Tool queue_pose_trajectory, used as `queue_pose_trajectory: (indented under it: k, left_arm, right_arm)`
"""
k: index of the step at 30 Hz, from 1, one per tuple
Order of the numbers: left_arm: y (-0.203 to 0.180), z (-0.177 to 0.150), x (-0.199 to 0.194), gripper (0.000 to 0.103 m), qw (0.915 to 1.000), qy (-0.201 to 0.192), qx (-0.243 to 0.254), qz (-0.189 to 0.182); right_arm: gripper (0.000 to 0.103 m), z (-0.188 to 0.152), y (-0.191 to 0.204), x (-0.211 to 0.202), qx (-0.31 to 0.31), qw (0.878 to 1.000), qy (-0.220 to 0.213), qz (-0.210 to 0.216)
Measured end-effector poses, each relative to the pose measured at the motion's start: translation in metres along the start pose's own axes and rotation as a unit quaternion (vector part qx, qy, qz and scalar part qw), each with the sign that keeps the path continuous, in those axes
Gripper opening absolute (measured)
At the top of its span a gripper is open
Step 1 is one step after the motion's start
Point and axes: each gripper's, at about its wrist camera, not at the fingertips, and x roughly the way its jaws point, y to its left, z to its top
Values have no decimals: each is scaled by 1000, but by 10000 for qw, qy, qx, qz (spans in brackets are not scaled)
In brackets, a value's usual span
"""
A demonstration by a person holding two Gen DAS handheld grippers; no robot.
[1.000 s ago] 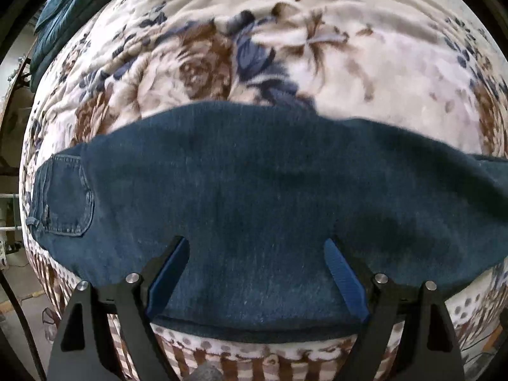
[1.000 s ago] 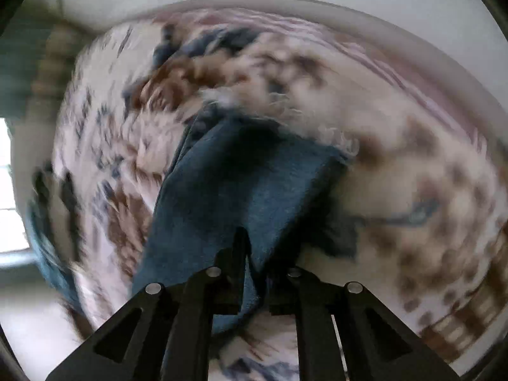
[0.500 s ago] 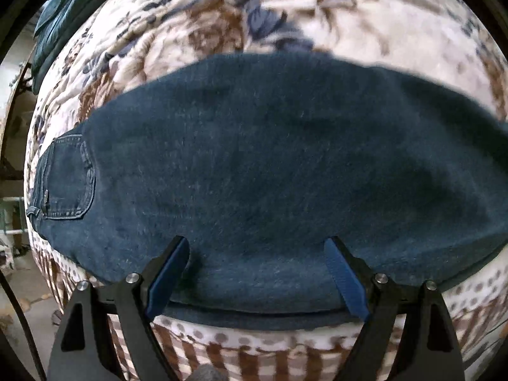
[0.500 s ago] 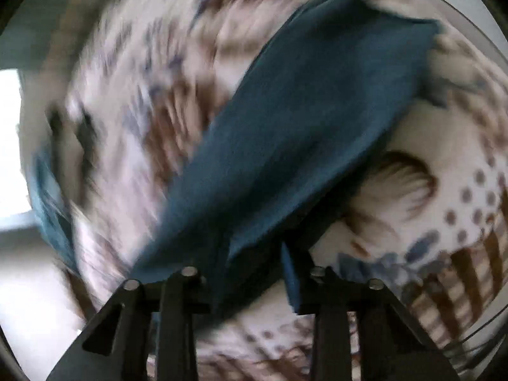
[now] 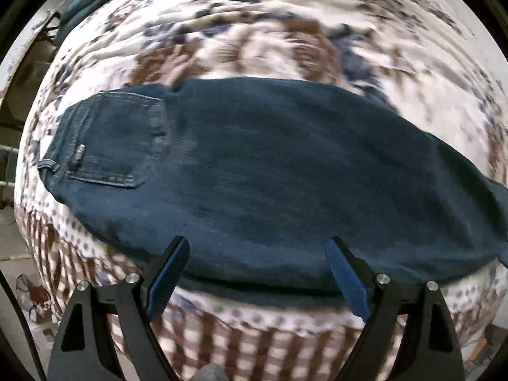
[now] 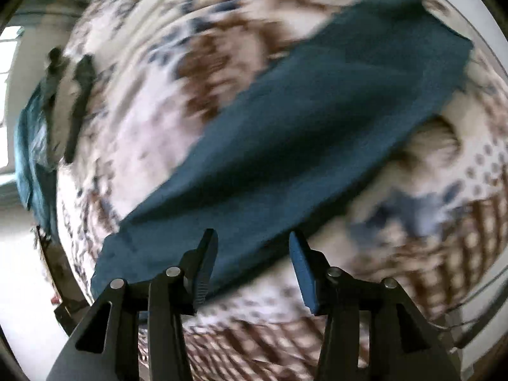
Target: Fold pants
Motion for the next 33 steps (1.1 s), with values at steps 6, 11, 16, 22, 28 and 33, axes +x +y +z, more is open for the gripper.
queue_pose_trajectory:
  k: [6, 11, 16, 22, 28, 33]
  left_arm:
    - [20, 8, 39, 88, 9993, 254, 106, 244]
    - [24, -2, 45, 88, 9987, 267, 383, 215]
    - [39, -3, 24, 88, 9994, 10, 322, 132]
    - [56, -3, 46, 88, 9988, 258, 331, 259]
    - [106, -10, 31, 88, 9989, 432, -178, -28]
    - [214, 6, 7, 87, 9793, 404, -1826, -778]
  right_arm:
    - [35, -14, 38, 51, -1385, 9758, 254, -1673]
    - [33, -20, 6, 51, -906, 9722, 746, -2027]
    - [36, -44, 38, 21, -435, 9934, 692, -807]
    - [36, -95, 143, 77, -1477, 9845, 940, 15]
    - [37, -137, 175, 118, -2168, 9600, 1512, -923]
    - [37, -149, 155, 82, -872, 9782, 1781, 612]
